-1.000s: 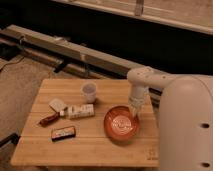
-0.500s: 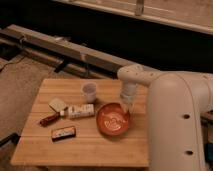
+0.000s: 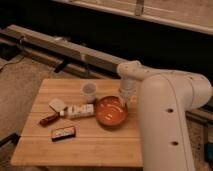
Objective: Drag the ceramic bowl in a circle
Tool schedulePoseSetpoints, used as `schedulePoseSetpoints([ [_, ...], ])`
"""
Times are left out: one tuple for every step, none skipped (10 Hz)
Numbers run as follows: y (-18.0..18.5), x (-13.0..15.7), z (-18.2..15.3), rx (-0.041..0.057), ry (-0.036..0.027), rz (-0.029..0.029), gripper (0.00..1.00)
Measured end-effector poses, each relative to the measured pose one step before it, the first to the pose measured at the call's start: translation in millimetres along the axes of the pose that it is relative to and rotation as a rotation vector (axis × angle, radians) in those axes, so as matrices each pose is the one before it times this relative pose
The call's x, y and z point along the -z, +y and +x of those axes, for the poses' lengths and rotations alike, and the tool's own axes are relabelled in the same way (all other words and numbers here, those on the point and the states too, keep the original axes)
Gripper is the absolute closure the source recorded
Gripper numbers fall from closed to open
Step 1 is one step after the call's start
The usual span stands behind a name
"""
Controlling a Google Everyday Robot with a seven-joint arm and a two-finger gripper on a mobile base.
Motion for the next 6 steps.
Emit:
schedulePoseSetpoints([
  [-4.59, -0.29, -5.48, -0.06361, -0.00942, 0.00662, 1.00],
  [-4.92, -0.38, -6.41, -0.06068, -0.00729, 0.00805, 1.00],
  [-4.43, -0.46, -7.81, -0.05356, -0.00735, 0.00741, 1.00],
  [-7.86, -0.05, -6.95, -0.06906, -0.00697, 0.01062, 1.00],
  [-10.05, -0.58, -4.19, -0.06934, -0.00149, 0.01534, 1.00],
  [-10.74, -0.85, -2.17, -0.04968, 0.00313, 0.01215, 1.00],
])
